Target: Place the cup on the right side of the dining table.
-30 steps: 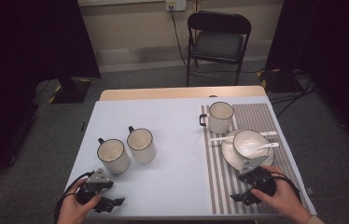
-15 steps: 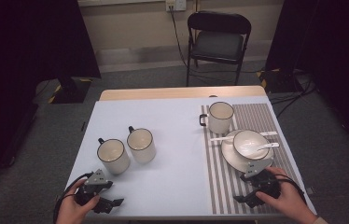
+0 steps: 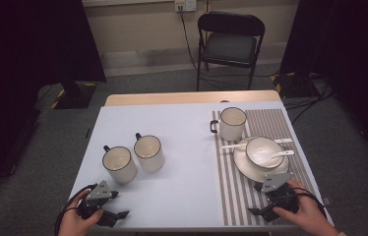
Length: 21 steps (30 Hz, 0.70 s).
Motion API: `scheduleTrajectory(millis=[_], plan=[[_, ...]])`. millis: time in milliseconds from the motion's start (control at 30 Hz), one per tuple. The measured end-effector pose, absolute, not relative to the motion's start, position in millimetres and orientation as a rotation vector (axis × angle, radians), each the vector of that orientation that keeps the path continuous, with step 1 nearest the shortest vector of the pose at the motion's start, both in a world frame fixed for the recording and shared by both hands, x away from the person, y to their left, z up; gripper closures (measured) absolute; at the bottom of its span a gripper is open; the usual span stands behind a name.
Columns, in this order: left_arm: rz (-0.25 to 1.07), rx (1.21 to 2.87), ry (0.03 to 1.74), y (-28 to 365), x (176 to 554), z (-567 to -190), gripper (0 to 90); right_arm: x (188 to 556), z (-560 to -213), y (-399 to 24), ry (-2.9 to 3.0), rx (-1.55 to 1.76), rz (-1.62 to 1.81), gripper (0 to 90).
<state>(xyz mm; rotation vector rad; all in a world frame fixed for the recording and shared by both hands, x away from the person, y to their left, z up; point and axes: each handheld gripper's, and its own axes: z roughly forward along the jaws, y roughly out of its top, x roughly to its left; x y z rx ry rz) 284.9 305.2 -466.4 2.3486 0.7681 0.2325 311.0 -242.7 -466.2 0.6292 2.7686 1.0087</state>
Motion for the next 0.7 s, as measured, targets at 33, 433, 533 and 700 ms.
scheduleTrajectory(millis=[33, 433, 533, 700], plan=[[0.235, 2.350, 0.763, 304.9, 284.5, -466.7, 18.2, 309.7, -467.4, -243.7, 2.760, 0.612, 1.017, 18.5], [0.255, 2.328, 0.727, 305.8, 280.6, -471.6, 14.1, 307.0, -472.7, -249.4, 2.719, 0.605, 1.101, 17.6], [0.262, 2.321, 0.718, 305.1, 278.6, -473.6, 9.2, 306.2, -474.0, -250.2, 2.707, 0.602, 1.117, 17.3], [0.277, 2.289, 0.716, 306.5, 276.1, -476.4, 7.9, 304.7, -476.9, -252.4, 2.685, 0.596, 1.156, 16.2]])
